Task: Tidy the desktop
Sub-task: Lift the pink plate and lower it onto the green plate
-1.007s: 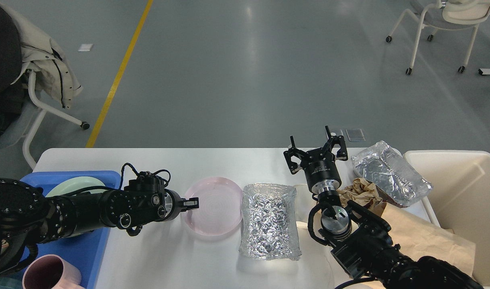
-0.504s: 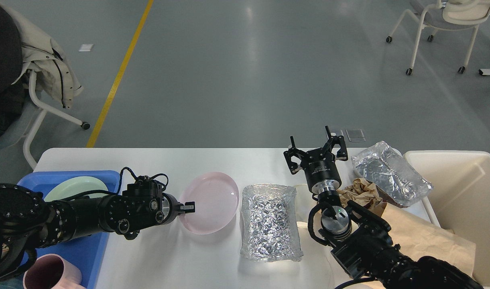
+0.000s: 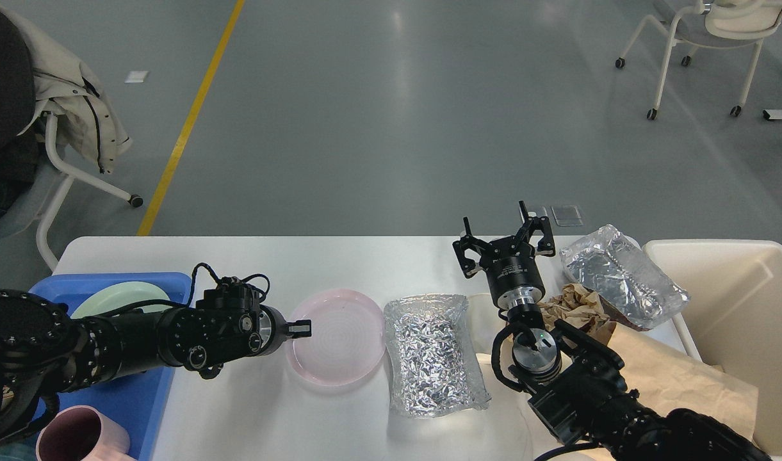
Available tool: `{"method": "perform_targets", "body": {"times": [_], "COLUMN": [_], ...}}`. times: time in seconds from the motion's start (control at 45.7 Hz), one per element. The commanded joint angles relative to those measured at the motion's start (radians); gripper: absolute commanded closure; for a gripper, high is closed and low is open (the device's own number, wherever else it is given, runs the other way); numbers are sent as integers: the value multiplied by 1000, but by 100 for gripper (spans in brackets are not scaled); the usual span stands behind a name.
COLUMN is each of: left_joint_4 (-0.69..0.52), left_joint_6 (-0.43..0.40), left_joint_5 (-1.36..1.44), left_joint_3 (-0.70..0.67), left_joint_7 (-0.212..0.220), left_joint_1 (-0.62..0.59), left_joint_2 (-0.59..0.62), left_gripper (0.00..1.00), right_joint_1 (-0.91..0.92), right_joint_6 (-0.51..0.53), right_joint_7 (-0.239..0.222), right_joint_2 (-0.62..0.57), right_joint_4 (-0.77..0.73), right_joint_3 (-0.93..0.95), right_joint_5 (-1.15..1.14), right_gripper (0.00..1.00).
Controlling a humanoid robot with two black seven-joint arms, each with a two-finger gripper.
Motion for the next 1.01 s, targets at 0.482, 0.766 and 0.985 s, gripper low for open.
{"method": "perform_targets", "body": {"times": [0.482,0.766,0.985], "left_joint_4": [-248,-469,-464], "left_joint_6": [-134,-406,-659], "left_joint_5": [-6,-9,-7], "left_joint_3": [-95,-251,-461], "left_joint_7": [2,17,25], "left_joint_1": [-248,-475,-529], "left_joint_2": [233,594,798], "left_gripper": [100,100,100], "right_joint_1": [0,0,0], "right_joint_6": [0,0,0], "right_joint_7": [0,0,0], "right_joint_2": [0,0,0], "right_joint_4": [0,0,0], "right_joint_3": [0,0,0], "right_joint_5": [0,0,0], "right_gripper": [0,0,0]}}
